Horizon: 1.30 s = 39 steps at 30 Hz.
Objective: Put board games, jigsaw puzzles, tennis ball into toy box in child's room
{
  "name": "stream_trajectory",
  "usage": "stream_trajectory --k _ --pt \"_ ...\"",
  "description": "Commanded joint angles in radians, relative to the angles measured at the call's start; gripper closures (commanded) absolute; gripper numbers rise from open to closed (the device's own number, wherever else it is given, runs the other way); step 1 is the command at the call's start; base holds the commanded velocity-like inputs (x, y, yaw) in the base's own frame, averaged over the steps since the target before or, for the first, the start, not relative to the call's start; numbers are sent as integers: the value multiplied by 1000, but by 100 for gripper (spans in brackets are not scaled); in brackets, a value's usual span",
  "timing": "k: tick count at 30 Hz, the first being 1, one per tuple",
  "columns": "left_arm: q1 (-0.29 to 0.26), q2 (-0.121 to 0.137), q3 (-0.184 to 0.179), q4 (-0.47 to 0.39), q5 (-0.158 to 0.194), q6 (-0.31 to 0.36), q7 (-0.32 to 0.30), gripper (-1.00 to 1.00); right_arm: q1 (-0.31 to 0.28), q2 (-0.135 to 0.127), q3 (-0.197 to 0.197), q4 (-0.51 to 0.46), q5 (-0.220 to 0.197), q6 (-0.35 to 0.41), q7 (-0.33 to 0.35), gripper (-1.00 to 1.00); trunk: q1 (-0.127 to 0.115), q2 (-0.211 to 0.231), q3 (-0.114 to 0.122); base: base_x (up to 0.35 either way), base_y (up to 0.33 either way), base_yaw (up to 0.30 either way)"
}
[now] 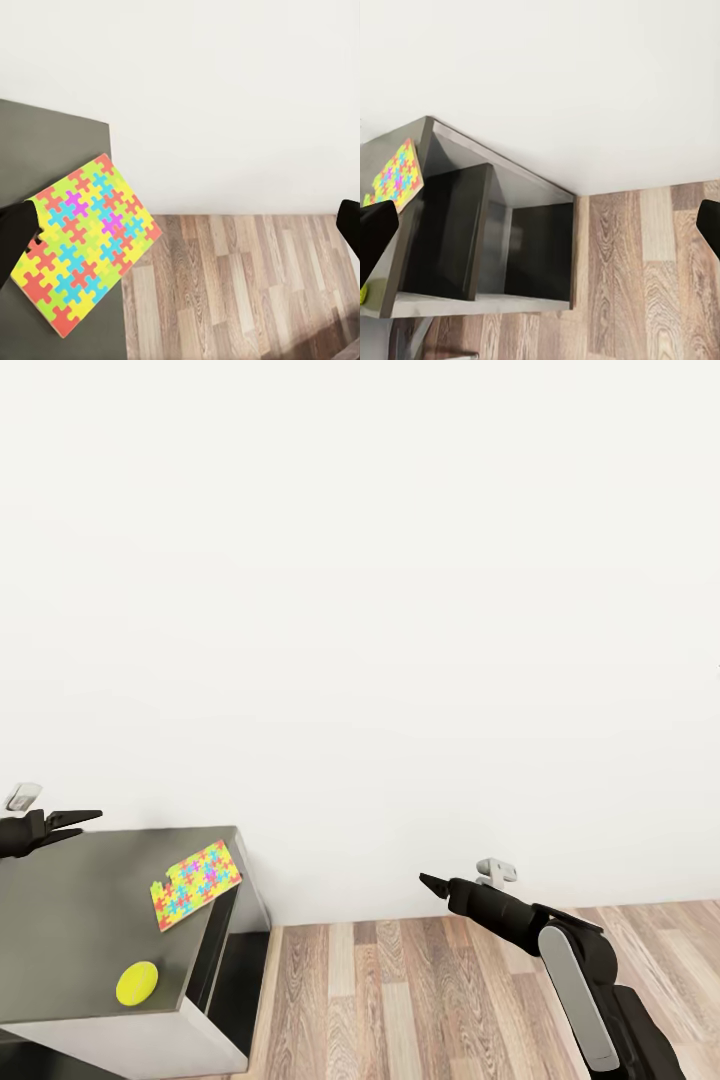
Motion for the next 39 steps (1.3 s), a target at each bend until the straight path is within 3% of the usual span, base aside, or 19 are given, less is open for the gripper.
stream_trajectory --k 1,39 --pt "-1 0 -2 1 5 10 -2 -100 -1 0 -2 -1 5 5 7 -100 1 -2 0 0 0 0" --pt "-1 -4 -2 1 5 10 -1 -100 -1 1 -2 -1 6 1 7 -100 1 -2 63 0 0 34"
